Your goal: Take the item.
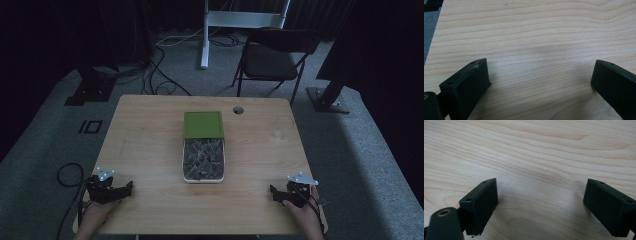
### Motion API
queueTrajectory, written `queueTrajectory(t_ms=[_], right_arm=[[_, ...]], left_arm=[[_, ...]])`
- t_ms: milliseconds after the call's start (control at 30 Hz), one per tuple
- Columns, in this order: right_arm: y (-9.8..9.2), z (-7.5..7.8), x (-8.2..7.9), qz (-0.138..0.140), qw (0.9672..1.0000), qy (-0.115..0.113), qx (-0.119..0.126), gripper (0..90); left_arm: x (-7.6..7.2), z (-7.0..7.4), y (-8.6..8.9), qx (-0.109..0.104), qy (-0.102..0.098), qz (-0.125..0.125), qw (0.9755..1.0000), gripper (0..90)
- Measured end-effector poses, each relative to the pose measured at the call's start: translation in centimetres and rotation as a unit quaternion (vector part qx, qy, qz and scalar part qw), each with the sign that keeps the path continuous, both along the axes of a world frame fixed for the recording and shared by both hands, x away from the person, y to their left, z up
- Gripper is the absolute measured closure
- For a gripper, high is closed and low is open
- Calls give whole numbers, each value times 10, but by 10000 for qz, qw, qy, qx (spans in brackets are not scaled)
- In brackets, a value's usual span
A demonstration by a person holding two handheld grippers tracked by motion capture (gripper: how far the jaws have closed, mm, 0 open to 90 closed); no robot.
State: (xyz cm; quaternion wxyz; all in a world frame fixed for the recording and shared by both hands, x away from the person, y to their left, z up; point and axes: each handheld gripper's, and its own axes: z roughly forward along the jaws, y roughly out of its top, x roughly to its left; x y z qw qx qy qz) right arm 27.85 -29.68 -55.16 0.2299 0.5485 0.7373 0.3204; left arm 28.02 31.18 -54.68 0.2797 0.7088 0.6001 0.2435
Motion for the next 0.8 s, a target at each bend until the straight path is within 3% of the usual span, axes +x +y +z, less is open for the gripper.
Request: queueTrajectory(t_ms=[800], right_arm=[[1, 0, 0, 64, 10000, 14, -3, 117]], left_arm=[[0, 0, 0, 11, 7, -20, 10000, 23]])
